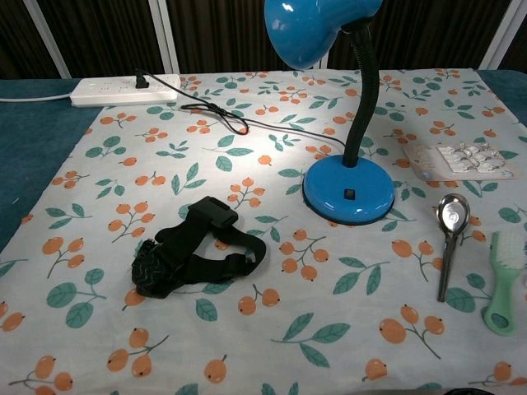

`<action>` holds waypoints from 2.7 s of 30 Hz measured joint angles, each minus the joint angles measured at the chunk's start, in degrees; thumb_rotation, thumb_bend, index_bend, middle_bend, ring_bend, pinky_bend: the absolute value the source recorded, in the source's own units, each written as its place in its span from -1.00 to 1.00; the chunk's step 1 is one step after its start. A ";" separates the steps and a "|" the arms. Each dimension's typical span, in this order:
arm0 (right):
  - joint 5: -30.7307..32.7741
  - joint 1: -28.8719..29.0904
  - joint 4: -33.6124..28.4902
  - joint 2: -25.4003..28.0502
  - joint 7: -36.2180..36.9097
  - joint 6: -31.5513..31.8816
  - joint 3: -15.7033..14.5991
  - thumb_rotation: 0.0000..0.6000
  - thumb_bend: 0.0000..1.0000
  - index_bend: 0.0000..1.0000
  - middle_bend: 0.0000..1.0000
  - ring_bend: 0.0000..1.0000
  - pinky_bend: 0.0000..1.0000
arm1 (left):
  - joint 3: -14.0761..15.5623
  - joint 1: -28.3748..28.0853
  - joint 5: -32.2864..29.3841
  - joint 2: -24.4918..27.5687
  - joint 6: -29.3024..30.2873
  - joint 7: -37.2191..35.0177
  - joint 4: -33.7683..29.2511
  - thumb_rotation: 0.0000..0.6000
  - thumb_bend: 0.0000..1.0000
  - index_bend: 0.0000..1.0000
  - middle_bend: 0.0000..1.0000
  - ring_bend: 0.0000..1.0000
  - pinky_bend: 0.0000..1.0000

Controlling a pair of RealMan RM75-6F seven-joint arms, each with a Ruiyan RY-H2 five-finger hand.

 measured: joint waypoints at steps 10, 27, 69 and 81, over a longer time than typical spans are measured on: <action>0.04 0.24 -0.10 0.06 -0.16 -0.18 0.68 1.00 -0.29 -0.93 -0.62 -0.40 -0.63 | 0.05 0.08 0.19 -0.02 0.21 -0.04 0.02 1.00 0.03 -0.89 -0.96 -1.00 -1.00; 0.16 0.19 -1.54 0.15 -0.97 -0.77 0.61 1.00 -0.29 -0.93 -0.64 -0.48 -0.65 | 0.05 0.08 0.14 0.04 0.11 -0.16 -0.01 1.00 0.03 -0.89 -0.96 -1.00 -1.00; -3.23 -0.22 -3.24 -11.77 -18.84 -8.88 -15.12 1.00 0.17 -0.86 0.73 0.88 0.76 | 0.17 -0.03 -0.26 0.20 -0.57 -0.25 -0.20 1.00 0.03 -0.89 -0.96 -1.00 -1.00; -0.84 3.14 1.19 -17.88 -21.86 -13.58 -14.18 1.00 0.17 -0.82 0.77 0.90 0.77 | 0.16 -0.09 -0.16 0.26 -0.62 -0.58 -0.12 1.00 0.03 -0.89 -0.96 -1.00 -1.00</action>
